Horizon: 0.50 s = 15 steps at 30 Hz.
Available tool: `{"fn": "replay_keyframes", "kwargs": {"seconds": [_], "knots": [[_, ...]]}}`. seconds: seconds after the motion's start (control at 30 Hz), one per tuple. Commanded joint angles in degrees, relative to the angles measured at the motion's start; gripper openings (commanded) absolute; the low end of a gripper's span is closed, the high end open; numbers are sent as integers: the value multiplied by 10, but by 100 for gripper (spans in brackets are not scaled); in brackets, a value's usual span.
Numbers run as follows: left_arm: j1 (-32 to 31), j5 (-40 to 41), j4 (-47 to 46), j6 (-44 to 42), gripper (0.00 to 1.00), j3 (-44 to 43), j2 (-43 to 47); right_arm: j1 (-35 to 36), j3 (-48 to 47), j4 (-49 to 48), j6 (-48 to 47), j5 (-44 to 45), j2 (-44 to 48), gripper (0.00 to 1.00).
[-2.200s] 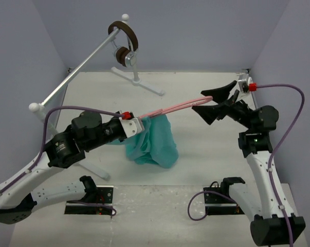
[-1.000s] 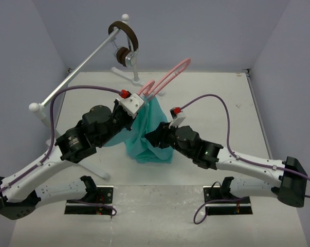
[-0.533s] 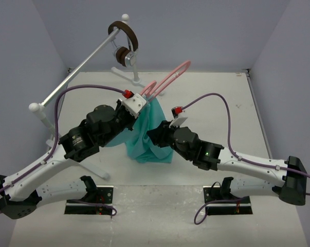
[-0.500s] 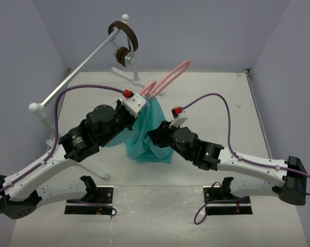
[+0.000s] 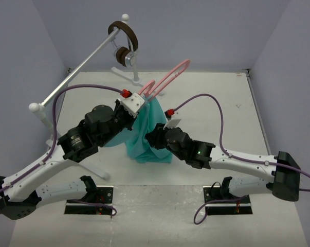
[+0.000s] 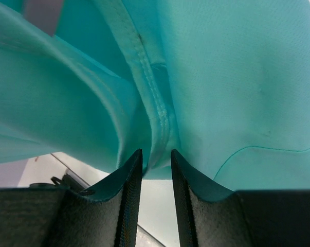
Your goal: Place the t-shirt on the hanger
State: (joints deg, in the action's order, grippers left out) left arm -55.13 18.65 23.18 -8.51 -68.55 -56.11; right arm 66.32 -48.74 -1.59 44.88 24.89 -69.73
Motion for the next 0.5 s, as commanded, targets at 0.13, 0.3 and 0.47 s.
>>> {"fn": "replay_keyframes", "kwargs": {"seconds": [0.13, 0.3, 0.47], "knots": [[5, -4, -50, 14, 0, 2, 24, -8, -28, 4, 17, 31, -56, 11], [6, 1, -40, 16, 0, 7, 36, -51, 20, 12, 27, 36, 8, 0], [6, -19, -26, 23, 0, 11, 53, -164, 42, 50, -25, 12, 100, 0]]}}
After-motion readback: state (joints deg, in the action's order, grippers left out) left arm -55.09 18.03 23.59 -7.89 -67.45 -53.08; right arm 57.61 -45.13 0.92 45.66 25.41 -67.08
